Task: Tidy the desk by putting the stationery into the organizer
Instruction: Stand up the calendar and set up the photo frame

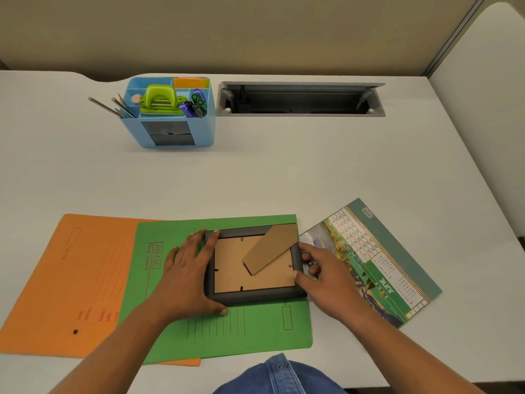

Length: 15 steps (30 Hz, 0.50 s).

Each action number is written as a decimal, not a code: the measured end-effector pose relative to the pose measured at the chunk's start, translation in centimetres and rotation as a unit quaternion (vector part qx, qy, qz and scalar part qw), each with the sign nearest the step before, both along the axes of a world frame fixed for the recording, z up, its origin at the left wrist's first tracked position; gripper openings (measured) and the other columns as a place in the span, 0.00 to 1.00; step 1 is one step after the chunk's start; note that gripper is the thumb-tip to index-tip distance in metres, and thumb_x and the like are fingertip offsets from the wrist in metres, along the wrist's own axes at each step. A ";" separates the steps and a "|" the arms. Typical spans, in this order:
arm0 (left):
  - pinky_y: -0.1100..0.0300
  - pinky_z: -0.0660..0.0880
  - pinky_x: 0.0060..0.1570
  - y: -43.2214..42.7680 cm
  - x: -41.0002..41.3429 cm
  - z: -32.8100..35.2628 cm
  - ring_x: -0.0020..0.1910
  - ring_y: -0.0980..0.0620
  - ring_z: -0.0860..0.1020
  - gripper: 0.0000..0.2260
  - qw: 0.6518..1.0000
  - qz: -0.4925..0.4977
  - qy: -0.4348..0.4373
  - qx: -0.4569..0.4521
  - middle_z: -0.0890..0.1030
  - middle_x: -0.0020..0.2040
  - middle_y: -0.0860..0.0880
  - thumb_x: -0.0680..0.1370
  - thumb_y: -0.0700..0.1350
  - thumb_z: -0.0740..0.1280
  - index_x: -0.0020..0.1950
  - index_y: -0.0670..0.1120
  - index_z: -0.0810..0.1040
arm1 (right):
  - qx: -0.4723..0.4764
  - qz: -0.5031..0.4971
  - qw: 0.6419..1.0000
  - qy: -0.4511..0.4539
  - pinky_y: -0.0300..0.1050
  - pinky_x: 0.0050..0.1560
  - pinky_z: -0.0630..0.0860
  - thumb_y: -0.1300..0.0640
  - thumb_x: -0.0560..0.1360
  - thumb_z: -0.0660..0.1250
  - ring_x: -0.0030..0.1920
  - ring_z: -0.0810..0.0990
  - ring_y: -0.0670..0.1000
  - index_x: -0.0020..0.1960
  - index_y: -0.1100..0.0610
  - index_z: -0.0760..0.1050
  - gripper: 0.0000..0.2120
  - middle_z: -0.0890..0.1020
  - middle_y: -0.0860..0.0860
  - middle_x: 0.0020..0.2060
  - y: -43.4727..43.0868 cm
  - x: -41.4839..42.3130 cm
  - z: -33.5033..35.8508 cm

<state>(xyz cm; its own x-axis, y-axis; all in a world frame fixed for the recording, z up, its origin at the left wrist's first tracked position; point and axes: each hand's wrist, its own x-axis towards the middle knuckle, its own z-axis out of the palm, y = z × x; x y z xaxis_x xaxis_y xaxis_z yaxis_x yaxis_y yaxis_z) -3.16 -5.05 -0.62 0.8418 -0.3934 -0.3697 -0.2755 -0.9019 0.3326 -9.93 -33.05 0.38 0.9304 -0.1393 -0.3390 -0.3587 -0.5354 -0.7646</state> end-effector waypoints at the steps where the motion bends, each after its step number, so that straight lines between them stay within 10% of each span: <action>1: 0.50 0.38 0.74 0.0 0.0 0.1 0.78 0.51 0.39 0.66 1.000 0.004 0.005 0.001 0.37 0.79 0.51 0.54 0.70 0.75 0.74 0.62 0.28 | -0.001 0.004 1.000 0.001 0.28 0.42 0.69 0.55 0.73 0.71 0.44 0.74 0.42 0.66 0.40 0.69 0.24 0.74 0.40 0.49 0.0 0.1 0.0; 7: 0.50 0.41 0.74 -2.3 -1.7 1.6 0.78 0.49 0.36 0.62 0.999 0.010 -0.042 -0.027 0.40 0.79 0.50 0.58 0.69 0.75 0.78 0.58 0.36 | -0.001 -0.041 0.999 0.004 0.32 0.44 0.72 0.55 0.74 0.71 0.45 0.78 0.41 0.67 0.46 0.72 0.22 0.78 0.42 0.52 -2.2 0.0 0.8; 15: 0.50 0.62 0.73 -11.0 -4.7 3.7 0.76 0.52 0.59 0.29 0.970 -0.082 -0.145 -0.178 0.66 0.74 0.53 0.72 0.63 0.65 0.70 0.54 0.67 | -0.089 -0.166 0.982 0.018 0.41 0.42 0.73 0.52 0.74 0.72 0.49 0.79 0.45 0.61 0.49 0.76 0.17 0.80 0.46 0.55 -9.9 -1.5 2.2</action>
